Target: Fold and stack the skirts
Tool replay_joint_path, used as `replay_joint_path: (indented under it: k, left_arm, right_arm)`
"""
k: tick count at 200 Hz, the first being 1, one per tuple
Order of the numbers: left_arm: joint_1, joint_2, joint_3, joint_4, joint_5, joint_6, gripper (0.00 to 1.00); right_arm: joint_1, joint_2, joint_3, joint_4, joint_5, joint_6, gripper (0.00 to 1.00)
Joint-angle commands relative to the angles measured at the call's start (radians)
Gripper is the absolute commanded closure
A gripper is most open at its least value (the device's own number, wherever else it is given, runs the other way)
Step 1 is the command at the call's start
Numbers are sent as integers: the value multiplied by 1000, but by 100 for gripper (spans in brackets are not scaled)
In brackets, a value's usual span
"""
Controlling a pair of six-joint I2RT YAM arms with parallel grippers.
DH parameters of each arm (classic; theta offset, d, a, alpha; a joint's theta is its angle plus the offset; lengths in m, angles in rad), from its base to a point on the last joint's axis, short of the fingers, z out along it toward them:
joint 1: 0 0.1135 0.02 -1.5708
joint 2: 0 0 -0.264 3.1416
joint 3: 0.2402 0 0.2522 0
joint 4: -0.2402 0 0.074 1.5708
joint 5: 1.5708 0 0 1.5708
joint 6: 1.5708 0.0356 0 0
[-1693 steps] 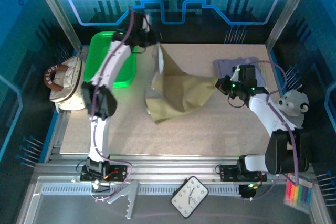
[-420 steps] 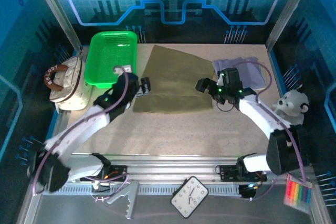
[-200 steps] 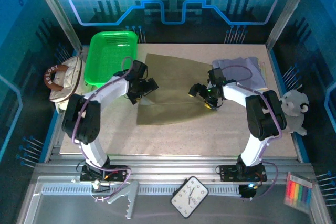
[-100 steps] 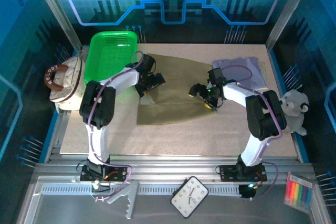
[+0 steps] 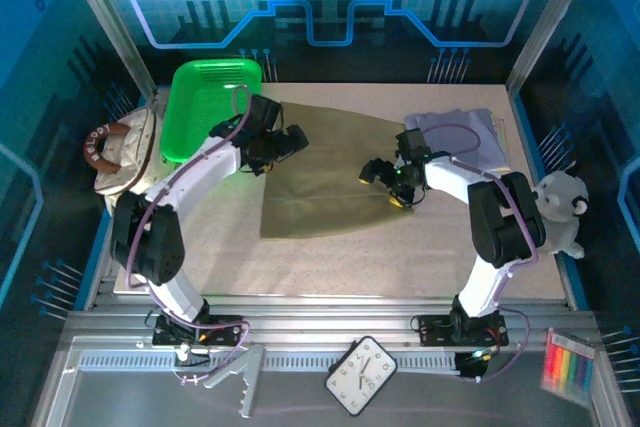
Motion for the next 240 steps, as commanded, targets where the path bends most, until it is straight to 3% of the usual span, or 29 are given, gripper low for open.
replay_joint_path:
  k: [1,27,64,102,131,174,215,240]
  left_arm:
    - [-2,-29,-129,-54,36,-66,1]
    - [-2,-111,-294,30,112,-137,1]
    - [-16,-72,-392,245,333,-161,1]
    - [-24,39,-391,174,239,-172,1]
    - [43,22,-437,135,192,-152,1]
    - [78,-140,-401,14,212,-53,1]
    - [115,-411,-579,-82,14,-242,1]
    - [190,-462,-683,-56,44,-300,7]
  right_arm:
    - [-9,-49,23,-61,5,1,0]
    - [-12,-73,-10,-64,48,-8,0]
    - [2,-14,-63,-36,-42,20,0]
    - [72,-28,-107,30,-50,92,0]
    - [140,-34,-134,82,-67,175,0]
    - [184,-98,-172,139,-18,301,0]
    - [172,-157,-162,74,54,289,0]
    - [157,-165,-163,78,46,294,0]
